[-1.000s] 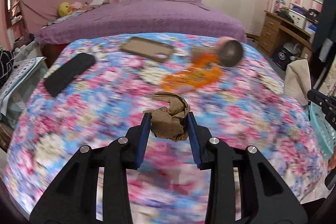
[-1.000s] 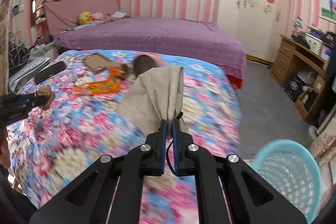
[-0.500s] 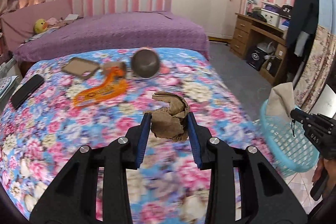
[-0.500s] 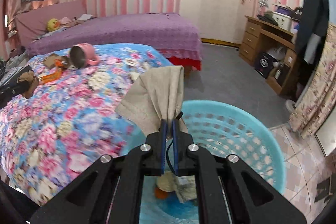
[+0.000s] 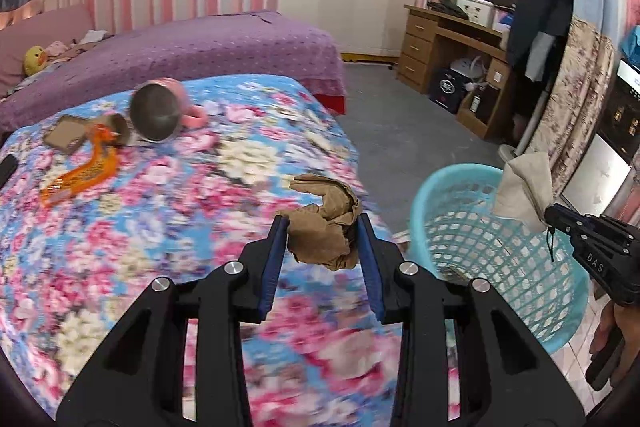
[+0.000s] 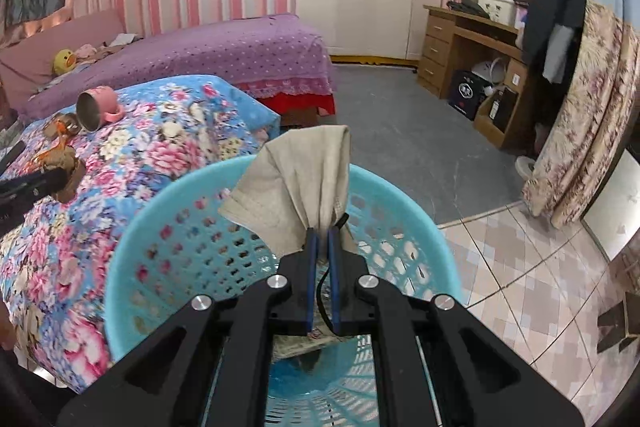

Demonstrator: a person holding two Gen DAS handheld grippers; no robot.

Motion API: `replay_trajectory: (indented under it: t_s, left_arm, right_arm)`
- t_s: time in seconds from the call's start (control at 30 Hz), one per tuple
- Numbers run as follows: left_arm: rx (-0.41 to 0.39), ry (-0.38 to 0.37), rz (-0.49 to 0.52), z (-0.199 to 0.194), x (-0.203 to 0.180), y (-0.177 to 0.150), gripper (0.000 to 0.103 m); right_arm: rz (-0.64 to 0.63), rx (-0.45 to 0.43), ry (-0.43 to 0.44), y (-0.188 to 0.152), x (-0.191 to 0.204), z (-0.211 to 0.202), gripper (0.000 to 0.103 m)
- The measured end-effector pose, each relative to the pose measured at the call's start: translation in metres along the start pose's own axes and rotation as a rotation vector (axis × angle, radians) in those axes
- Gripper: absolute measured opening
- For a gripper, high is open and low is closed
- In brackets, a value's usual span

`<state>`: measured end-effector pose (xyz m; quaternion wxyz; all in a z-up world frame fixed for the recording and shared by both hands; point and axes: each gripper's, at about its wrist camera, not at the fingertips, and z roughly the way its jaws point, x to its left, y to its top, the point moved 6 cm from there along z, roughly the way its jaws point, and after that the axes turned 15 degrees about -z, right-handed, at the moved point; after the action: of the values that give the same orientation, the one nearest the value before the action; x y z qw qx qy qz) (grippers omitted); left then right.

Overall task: Collect trash
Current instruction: 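Open the left gripper dropping the paper while the right gripper releases the cloth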

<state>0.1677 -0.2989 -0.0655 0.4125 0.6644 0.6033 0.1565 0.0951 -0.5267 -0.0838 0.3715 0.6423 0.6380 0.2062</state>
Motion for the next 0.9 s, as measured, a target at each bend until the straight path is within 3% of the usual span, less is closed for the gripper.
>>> replay_trajectory:
  t_s: [0.23,0.63,0.77,0.9]
  left_arm:
    - [0.022,-0.049,0.044,0.021,-0.045,-0.010,0.035]
    - [0.028,-0.107,0.103,0.035,-0.096,-0.010,0.037]
    - [0.036,-0.113,0.118,0.034,-0.100,-0.009,0.065]
    - [0.011,-0.092,0.122,0.030,-0.091,-0.002,0.078]
  right_arm:
    - [0.098,0.004,0.004,-0.016,-0.022,0.007,0.006]
    - [0.133,-0.001,-0.022,-0.017,-0.030,0.014,0.006]
    - [0.133,0.006,-0.027,-0.017,-0.030,0.015,0.006]
    - [0.123,0.011,-0.032,-0.016,-0.027,0.016,0.008]
